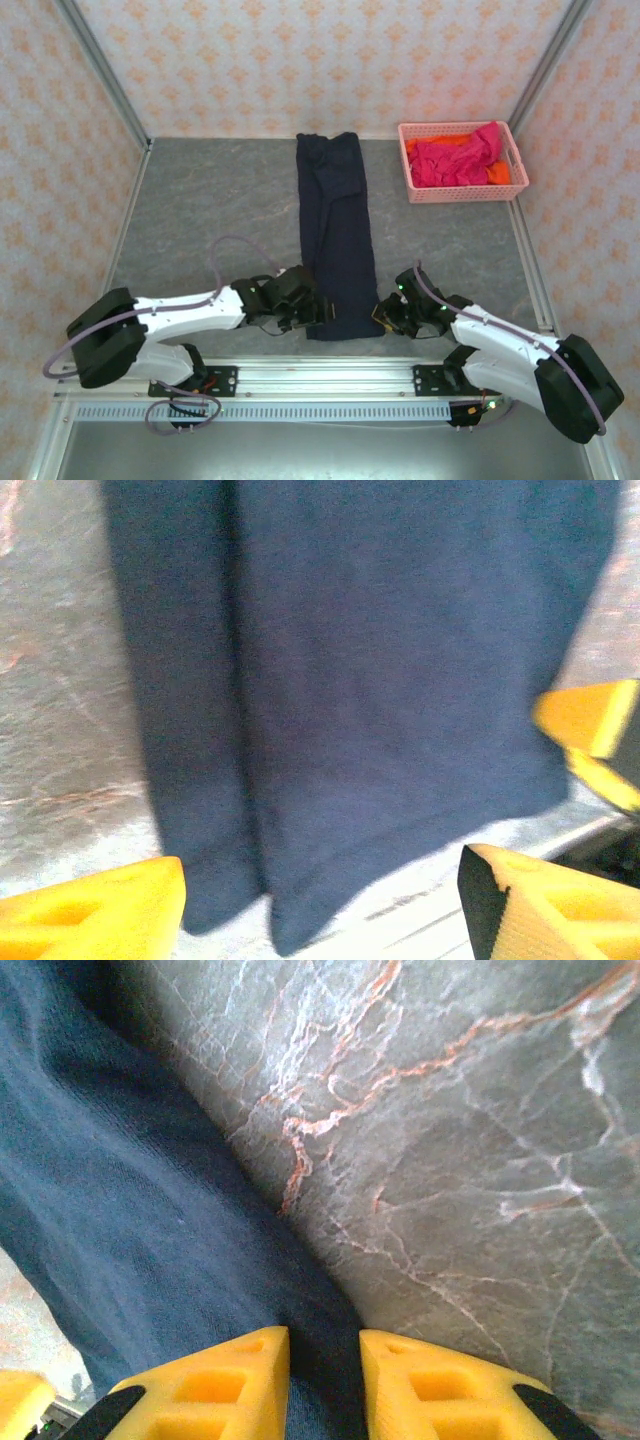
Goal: Fold and stack the t-shirts
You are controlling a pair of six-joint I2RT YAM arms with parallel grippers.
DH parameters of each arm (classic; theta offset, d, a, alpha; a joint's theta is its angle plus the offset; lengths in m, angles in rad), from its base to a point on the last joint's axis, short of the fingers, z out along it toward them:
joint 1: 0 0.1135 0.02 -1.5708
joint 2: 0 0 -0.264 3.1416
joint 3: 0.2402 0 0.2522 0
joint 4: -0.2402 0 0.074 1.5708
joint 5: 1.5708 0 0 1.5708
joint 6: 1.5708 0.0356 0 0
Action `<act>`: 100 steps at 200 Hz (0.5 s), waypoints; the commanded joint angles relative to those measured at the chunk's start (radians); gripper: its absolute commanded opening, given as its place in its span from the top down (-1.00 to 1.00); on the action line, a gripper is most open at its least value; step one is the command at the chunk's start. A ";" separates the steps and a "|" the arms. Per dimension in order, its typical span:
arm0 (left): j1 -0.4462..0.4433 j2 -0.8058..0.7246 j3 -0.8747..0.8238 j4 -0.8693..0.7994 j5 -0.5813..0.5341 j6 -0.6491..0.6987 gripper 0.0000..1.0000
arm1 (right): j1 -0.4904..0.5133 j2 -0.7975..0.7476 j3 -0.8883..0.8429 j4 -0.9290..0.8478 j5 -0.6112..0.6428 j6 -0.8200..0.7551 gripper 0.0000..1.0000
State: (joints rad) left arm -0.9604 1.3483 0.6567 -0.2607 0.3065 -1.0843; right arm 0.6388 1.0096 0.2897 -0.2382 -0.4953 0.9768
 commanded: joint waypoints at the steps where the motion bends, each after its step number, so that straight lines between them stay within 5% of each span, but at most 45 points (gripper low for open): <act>1: 0.000 0.044 -0.021 0.001 -0.010 -0.022 -0.46 | 0.042 0.044 -0.016 0.227 -0.096 0.010 0.45; 42: -0.003 0.106 -0.018 0.081 0.024 -0.023 -0.41 | 0.048 0.047 -0.009 0.230 -0.106 0.007 0.47; 100: -0.004 0.189 0.006 0.171 0.079 -0.023 -0.04 | 0.052 0.043 -0.009 0.230 -0.104 0.010 0.49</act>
State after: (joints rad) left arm -0.9527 1.4536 0.6540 -0.2852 0.3099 -1.1015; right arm 0.6430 1.0145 0.2897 -0.2314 -0.4976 0.9768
